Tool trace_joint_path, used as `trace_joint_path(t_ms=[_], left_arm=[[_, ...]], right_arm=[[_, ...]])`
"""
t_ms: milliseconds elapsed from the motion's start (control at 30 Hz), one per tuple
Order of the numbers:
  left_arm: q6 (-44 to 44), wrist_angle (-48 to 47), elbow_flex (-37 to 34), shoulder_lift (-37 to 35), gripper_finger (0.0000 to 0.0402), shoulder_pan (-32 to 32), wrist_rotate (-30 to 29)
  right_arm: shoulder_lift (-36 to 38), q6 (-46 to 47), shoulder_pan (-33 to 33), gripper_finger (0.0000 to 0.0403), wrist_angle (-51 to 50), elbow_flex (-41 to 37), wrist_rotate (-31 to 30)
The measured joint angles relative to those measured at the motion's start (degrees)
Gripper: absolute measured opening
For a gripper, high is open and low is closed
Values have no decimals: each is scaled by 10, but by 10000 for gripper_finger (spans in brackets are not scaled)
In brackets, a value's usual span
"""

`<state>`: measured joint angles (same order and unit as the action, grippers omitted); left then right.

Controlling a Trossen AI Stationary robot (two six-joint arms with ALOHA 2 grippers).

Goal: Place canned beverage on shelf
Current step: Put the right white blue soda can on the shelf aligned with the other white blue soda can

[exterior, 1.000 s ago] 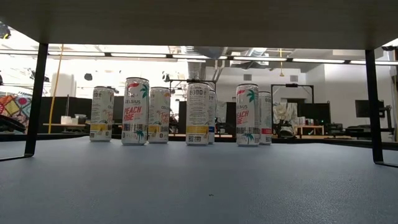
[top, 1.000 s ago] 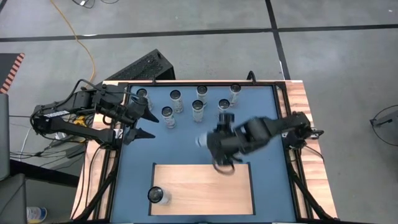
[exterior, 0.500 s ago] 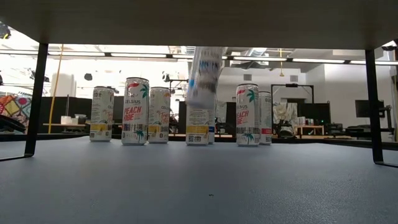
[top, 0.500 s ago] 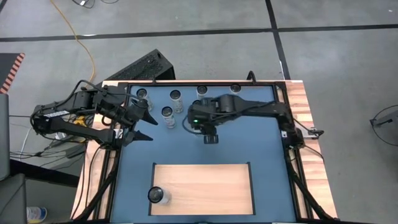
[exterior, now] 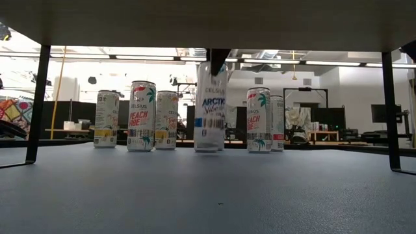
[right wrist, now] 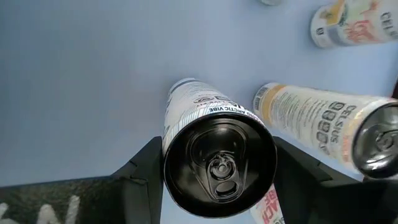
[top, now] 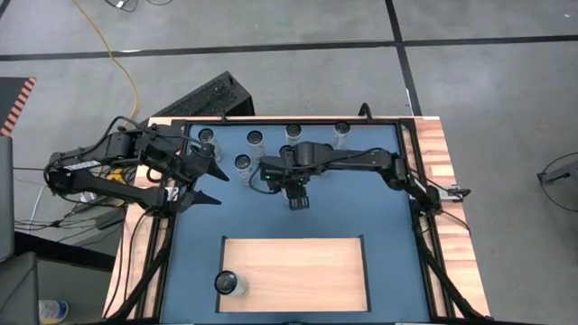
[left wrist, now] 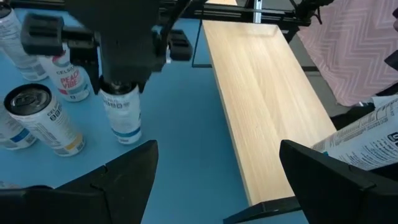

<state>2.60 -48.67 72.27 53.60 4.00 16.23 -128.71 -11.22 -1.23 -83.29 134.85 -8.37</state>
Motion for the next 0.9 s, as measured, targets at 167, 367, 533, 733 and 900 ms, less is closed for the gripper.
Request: trace_joint_path(t_ms=[167, 367, 533, 733, 900], left_arm=[[0, 0, 0, 0, 322, 0, 0], [0, 0, 0, 0, 322, 0, -5], [0, 1, 0, 0, 322, 0, -6], [2, 1, 0, 0, 322, 0, -32], [2, 1, 0, 0, 322, 0, -36]], right_arm=[[-5, 0, -1, 215, 1, -2, 12], [-3, 1, 0, 231, 26, -2, 17], [-3, 6, 0, 234, 32, -2, 23], [-3, 7, 0, 235, 42, -2, 24], [-10, 7, 0, 235, 64, -1, 25]])
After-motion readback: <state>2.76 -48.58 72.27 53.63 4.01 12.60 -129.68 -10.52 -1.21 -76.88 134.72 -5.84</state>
